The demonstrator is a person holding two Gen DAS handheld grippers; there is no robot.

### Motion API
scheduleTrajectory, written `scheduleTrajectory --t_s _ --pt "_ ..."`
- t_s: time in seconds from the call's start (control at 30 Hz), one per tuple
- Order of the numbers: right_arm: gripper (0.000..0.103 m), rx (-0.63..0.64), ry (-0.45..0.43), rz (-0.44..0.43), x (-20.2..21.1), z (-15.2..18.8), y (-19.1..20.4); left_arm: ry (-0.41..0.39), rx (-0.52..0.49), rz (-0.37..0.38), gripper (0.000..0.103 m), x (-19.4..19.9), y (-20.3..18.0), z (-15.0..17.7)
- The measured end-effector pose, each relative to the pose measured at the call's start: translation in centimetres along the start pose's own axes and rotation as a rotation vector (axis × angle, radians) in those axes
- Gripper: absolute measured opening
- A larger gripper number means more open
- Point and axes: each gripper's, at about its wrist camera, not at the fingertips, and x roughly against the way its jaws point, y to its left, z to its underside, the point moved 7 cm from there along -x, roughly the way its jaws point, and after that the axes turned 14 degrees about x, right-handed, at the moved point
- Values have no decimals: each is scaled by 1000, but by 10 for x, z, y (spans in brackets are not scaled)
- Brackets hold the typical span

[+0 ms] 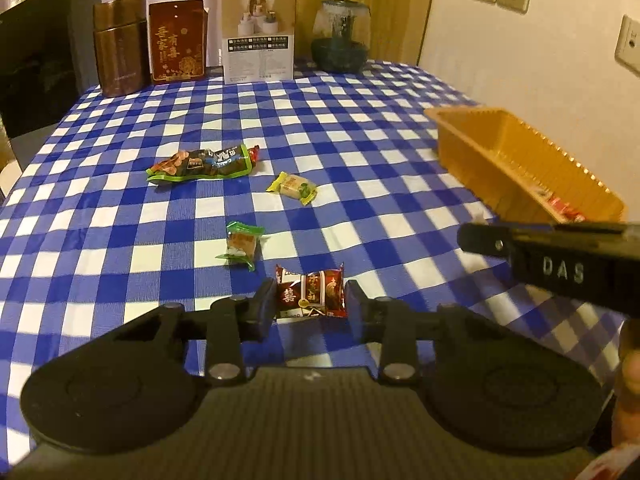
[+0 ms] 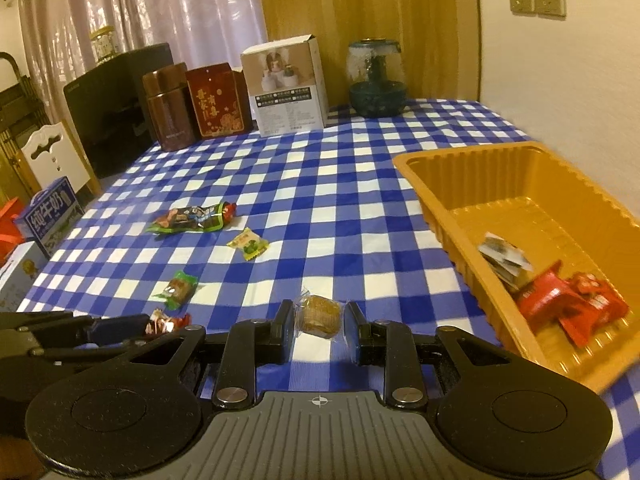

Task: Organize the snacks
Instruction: 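Carry the brown candy and brown-red packet over the orange tray with both tools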

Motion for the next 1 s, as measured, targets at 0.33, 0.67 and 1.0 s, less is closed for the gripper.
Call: scheduleTrajectory --t_s 0.33,0.67,1.0 --pt "27 -42 -22 14 57 14 1 -28 36 14 33 46 -25 4" --pt "27 -67 -55 53 109 15 -10 -59 37 35 33 84 -52 10" --pt "27 -89 -46 106 139 21 -34 -70 12 77 33 104 -80 15"
